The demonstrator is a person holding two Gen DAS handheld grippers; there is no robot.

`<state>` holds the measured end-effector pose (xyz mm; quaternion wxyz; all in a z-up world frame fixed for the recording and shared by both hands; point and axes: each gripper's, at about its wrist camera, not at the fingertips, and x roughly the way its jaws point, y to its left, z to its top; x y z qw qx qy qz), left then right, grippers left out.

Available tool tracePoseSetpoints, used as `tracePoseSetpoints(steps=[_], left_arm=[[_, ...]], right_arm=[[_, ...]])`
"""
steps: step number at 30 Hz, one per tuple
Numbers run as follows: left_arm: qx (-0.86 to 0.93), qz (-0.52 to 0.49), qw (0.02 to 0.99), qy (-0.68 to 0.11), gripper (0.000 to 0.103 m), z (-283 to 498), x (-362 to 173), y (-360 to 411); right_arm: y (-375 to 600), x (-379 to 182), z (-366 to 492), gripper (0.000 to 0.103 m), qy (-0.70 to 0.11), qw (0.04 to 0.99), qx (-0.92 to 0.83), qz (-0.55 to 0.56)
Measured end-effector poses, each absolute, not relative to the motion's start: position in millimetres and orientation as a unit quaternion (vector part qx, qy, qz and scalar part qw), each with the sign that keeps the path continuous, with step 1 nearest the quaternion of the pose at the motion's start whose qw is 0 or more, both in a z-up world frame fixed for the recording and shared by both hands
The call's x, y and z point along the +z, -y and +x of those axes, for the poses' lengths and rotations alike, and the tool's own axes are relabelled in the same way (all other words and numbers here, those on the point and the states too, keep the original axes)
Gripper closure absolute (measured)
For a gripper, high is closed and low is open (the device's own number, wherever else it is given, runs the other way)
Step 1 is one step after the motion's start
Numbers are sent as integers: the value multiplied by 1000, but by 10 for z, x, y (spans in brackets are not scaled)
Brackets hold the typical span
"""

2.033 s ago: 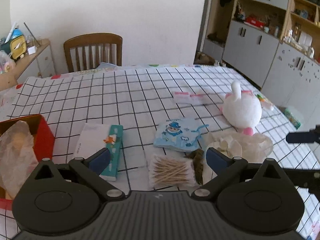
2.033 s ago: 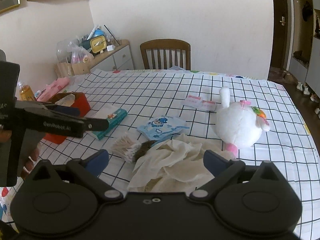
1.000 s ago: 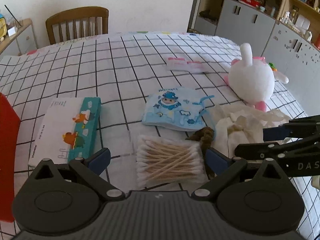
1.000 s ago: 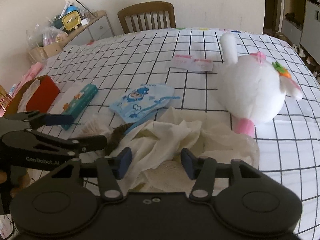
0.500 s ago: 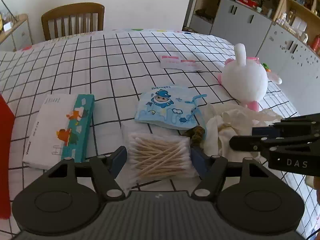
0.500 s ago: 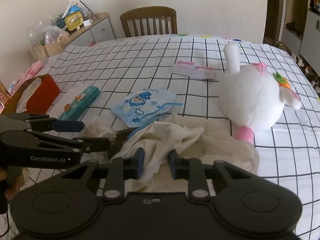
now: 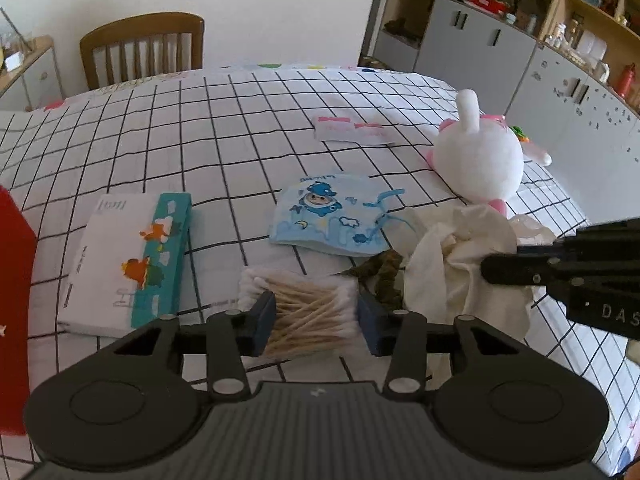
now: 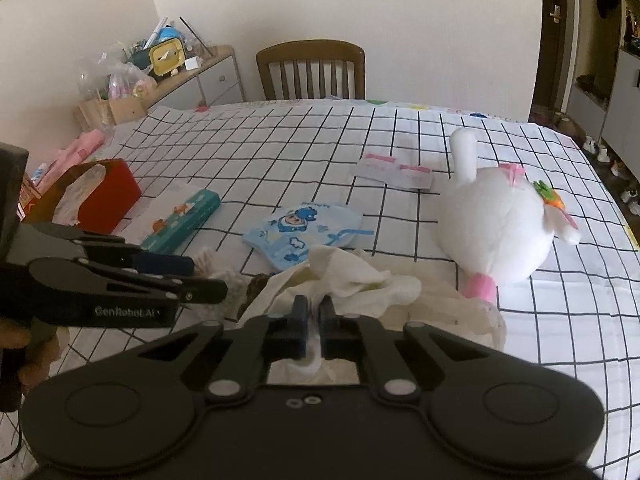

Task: Organize soft objects
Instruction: 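Lift the cotton swab pack with the left tool while the right tool lifts the white cloth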

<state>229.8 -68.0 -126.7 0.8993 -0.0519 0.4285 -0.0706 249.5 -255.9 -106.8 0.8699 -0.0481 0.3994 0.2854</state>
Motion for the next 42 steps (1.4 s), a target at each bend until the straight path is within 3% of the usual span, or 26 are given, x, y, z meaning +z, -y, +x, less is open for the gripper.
tracePoseSetpoints(steps=[2,4,26,32,42], left_arm=[[-62,-54,901,-426,34,2276,-1255,659],[-62,-57,903,-421,28,2248,-1242,633],[-64,3,891,-449,25,2427,-1499,735],[-67,-1,894,-443,32,2408,-1498,699],[-56,-25,898,-435,32,2293,-1389,625]], right_arm=[[2567,-1078,2485,98,-403,869,285,-42],[2575,-1082,2474,98,-404,868,286,-38],[2603,-1187,2513,98,-423,860,285,-34],[2598,-1198,2526,98,-425,858,285,-33],[2630,-1041,2414,98,-407,865,291,-23]])
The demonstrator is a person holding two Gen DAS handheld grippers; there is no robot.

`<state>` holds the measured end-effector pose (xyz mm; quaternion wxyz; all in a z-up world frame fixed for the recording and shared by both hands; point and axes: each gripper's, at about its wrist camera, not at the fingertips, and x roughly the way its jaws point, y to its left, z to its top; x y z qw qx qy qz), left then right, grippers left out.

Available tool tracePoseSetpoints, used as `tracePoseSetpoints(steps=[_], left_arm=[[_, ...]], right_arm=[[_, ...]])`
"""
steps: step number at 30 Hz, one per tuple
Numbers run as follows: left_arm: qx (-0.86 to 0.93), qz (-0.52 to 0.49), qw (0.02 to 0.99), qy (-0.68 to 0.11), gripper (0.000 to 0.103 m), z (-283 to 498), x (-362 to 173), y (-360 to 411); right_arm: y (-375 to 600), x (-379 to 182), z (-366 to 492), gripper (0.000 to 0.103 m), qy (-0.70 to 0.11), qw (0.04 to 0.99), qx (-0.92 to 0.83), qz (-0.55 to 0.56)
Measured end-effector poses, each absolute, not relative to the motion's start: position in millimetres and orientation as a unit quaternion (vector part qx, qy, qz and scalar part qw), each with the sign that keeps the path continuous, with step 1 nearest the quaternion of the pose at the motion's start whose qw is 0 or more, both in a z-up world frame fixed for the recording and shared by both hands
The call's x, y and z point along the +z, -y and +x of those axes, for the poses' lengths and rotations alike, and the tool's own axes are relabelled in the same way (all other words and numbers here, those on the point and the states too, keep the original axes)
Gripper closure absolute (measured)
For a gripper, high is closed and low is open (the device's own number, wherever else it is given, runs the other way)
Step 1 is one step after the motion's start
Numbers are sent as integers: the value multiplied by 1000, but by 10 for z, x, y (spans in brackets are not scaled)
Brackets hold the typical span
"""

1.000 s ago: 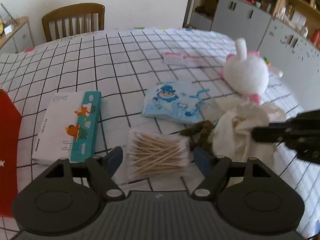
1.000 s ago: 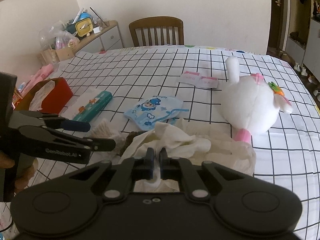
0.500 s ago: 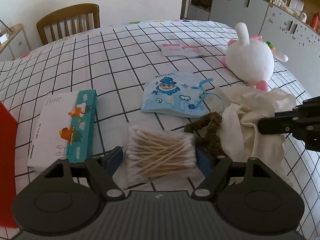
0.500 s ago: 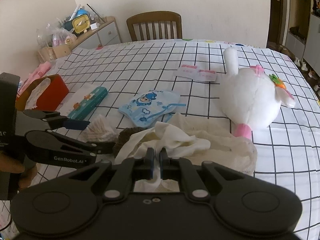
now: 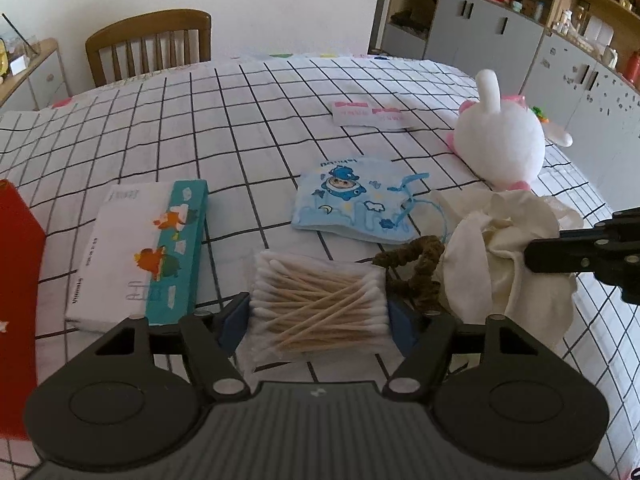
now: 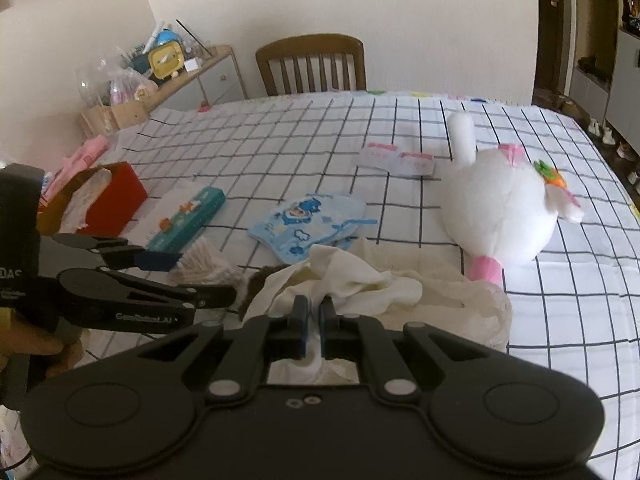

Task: Organize soft objects
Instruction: 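Lift the cotton swab pack with the left tool while the right tool lifts the white cloth, then carry the swab pack and white cloth with both tools over the red tin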

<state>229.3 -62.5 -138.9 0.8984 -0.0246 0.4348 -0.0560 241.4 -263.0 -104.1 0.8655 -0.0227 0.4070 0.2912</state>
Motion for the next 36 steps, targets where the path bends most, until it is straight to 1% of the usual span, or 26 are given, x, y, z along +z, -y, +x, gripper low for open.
tracePoseSetpoints(steps=[12,18,27,36], left_arm=[[-40,-46,908,-415,32,2055,-946,492],[-27,-48,913,-405,32,1917,-676,382],[1,-53,920,-389,32,1689,-382,53],[36,-60,924,-377,32,1456,-240,-449]], right_arm=[[2678,-446,2160,98,-353,876,330,1],[2573,-192,2127,98,-340,869,359,12],[2170,35,2166,98,-324,857,400,6],[1577,185,2179,98,-309,844,438,-1]])
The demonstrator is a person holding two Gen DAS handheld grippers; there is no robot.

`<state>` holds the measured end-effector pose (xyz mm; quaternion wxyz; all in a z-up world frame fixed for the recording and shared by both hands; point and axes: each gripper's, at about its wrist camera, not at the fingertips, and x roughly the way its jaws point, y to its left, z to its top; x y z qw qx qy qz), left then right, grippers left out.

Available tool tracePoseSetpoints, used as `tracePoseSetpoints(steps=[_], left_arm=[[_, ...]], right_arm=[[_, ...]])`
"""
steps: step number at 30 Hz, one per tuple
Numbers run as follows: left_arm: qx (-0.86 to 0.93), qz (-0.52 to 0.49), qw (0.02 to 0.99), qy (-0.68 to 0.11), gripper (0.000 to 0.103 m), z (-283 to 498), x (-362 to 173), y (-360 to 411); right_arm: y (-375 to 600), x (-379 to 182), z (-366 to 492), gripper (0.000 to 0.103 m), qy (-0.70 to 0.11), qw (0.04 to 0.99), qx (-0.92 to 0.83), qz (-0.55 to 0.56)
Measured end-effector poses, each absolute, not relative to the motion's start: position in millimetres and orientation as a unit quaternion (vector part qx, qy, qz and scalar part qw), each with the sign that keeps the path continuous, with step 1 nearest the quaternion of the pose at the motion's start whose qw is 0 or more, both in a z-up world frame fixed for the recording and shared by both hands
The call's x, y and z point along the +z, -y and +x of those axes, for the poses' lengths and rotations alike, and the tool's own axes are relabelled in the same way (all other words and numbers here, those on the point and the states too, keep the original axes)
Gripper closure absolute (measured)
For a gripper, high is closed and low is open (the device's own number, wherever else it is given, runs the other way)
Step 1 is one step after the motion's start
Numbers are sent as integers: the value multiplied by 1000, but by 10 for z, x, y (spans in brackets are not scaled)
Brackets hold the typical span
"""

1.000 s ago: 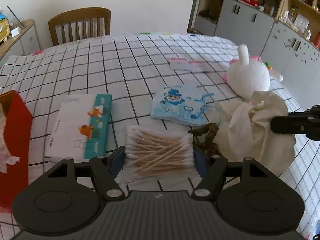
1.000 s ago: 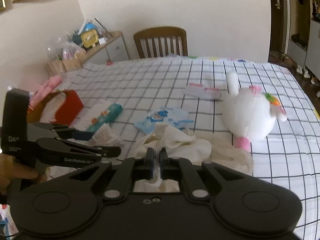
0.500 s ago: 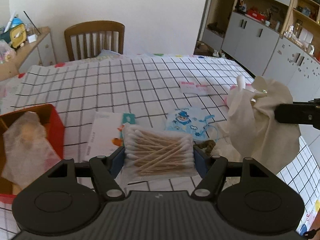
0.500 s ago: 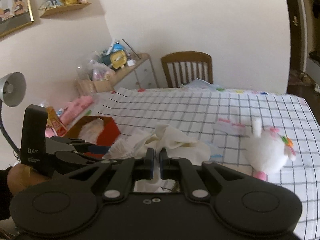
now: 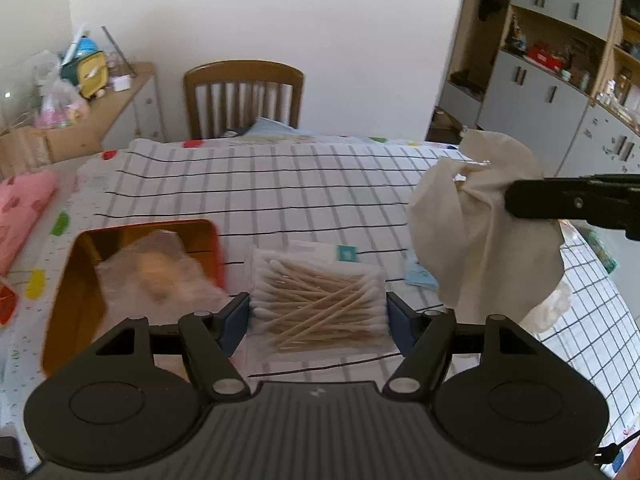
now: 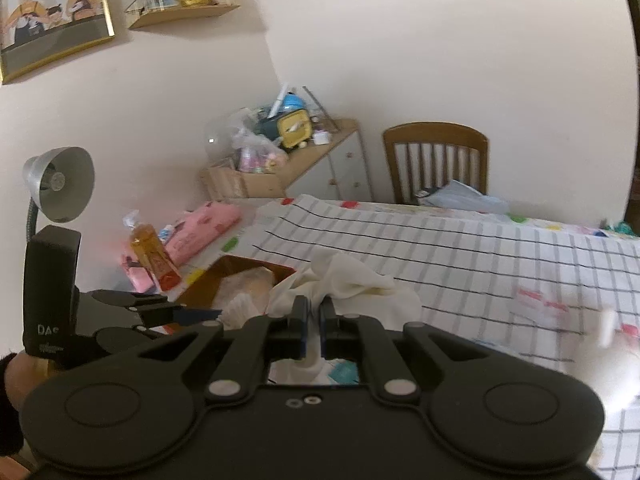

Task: Organize soft objects
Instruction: 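Carry the swab pack and white cloth with both tools over the red tin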

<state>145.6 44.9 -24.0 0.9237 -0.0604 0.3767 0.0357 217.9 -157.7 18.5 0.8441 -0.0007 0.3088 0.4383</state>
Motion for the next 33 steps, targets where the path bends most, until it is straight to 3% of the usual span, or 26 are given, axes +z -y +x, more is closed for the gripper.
tracePoseSetpoints(steps=[22,33], left_arm=[[90,-72,915,-386,32,1146,-307,-1719],[93,-73,907,-405,32,1271,-520,-2040]], right_arm=[[23,191,2276,98,-311,825,471,-23],[-506,-203,2436,98,-346,813,467,-24]])
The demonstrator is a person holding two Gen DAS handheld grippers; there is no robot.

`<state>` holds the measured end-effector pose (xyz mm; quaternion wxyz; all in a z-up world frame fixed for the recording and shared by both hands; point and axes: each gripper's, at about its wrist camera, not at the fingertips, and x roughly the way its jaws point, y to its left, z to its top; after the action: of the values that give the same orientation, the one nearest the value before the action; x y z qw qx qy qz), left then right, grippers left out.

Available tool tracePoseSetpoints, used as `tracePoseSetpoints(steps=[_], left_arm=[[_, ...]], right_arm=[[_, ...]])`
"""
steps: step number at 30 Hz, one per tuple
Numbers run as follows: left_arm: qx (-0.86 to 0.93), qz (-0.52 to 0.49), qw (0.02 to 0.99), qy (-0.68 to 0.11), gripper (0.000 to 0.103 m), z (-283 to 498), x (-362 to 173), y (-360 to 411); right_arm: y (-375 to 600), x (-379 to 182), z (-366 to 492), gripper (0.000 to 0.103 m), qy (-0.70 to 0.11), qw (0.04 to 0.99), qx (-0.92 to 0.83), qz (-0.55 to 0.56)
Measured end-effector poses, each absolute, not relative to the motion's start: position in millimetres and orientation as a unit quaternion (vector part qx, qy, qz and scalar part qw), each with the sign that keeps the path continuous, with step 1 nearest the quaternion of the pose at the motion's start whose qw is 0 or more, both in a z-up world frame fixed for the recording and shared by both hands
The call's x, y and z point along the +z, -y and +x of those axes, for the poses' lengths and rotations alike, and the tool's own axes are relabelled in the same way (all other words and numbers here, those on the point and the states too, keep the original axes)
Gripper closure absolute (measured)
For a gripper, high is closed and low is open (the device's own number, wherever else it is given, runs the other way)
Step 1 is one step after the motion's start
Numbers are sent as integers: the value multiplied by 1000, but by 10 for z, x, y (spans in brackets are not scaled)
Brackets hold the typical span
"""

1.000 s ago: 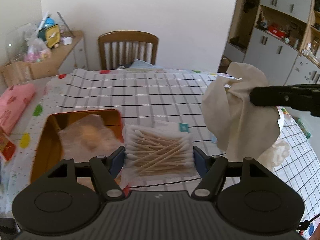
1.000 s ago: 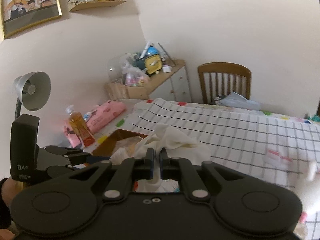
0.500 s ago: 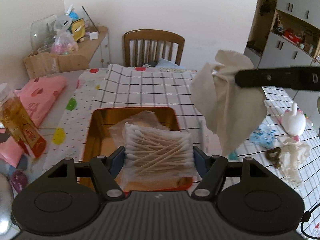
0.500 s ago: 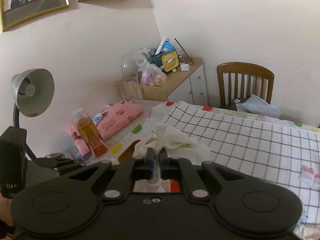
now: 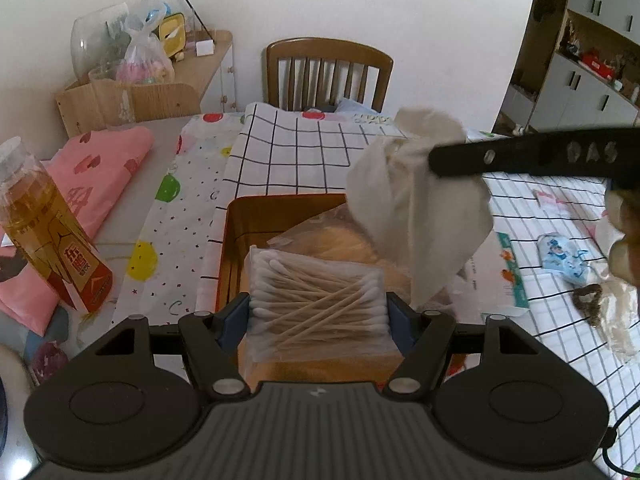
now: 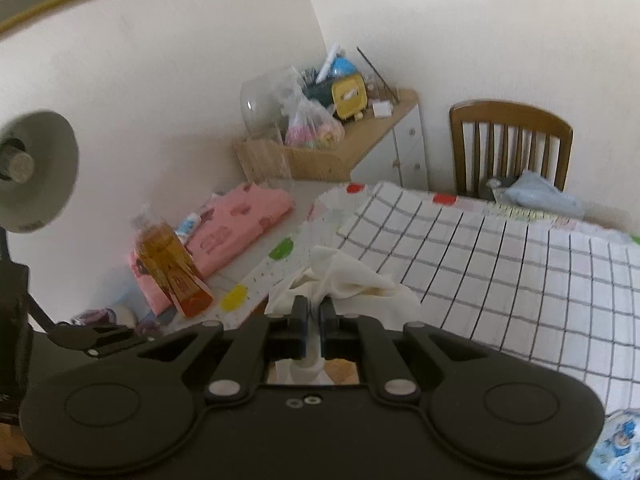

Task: Organize soft objects
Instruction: 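Carry the swab pack and white cloth with both tools over the red tin, then open the right tool to drop the cloth while the left tool releases the swabs into the tin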

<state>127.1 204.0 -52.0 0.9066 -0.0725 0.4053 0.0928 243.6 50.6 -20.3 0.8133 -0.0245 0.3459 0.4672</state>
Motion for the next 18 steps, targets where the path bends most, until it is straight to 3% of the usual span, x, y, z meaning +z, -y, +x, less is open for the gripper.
tracePoseSetpoints(steps=[18], left_arm=[[64,-58,886,-456,32,1548,-940,-2063]], right_arm=[[-770,-929,2614,97,-461,762,453,-30]])
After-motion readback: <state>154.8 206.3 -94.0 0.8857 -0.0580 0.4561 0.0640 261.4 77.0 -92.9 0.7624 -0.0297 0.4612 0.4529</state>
